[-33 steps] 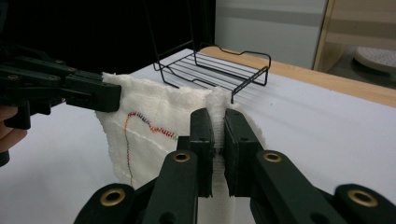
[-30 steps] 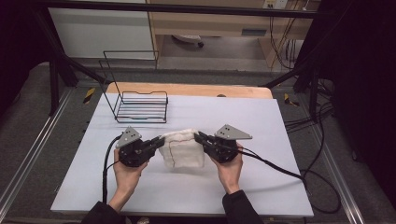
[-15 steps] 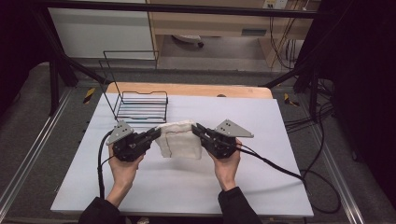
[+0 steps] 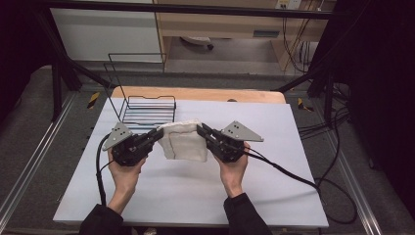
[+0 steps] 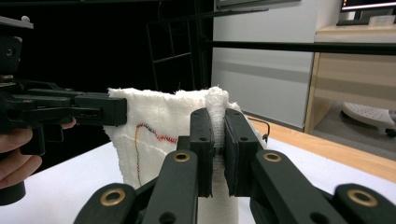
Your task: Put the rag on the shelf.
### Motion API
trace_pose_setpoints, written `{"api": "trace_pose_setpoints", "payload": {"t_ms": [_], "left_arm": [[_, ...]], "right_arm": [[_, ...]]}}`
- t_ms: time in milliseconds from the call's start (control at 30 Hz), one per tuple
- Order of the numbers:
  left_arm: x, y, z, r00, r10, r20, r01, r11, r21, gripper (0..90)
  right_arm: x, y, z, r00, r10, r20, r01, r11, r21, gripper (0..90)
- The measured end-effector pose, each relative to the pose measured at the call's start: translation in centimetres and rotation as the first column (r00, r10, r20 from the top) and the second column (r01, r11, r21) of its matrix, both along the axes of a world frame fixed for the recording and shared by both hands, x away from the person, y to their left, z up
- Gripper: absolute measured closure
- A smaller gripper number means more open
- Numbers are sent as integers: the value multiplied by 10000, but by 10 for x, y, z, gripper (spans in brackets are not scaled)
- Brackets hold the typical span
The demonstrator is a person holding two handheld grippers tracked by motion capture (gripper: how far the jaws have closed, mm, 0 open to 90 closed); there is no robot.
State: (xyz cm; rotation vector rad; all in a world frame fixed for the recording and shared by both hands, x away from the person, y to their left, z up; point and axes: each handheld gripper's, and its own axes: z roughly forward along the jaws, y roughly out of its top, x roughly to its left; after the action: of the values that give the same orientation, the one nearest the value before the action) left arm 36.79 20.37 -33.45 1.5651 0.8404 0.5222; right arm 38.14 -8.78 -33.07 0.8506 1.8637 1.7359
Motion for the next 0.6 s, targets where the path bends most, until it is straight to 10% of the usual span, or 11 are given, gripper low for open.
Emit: {"api": "trace_pose_setpoints", "payload": {"t_ms": [600], "left_arm": [[4, 17, 23, 9979, 424, 483, -411, 9987, -286, 835]], "right_arm": [[8, 21, 24, 9981, -39, 608, 24, 9997, 241, 834]]}}
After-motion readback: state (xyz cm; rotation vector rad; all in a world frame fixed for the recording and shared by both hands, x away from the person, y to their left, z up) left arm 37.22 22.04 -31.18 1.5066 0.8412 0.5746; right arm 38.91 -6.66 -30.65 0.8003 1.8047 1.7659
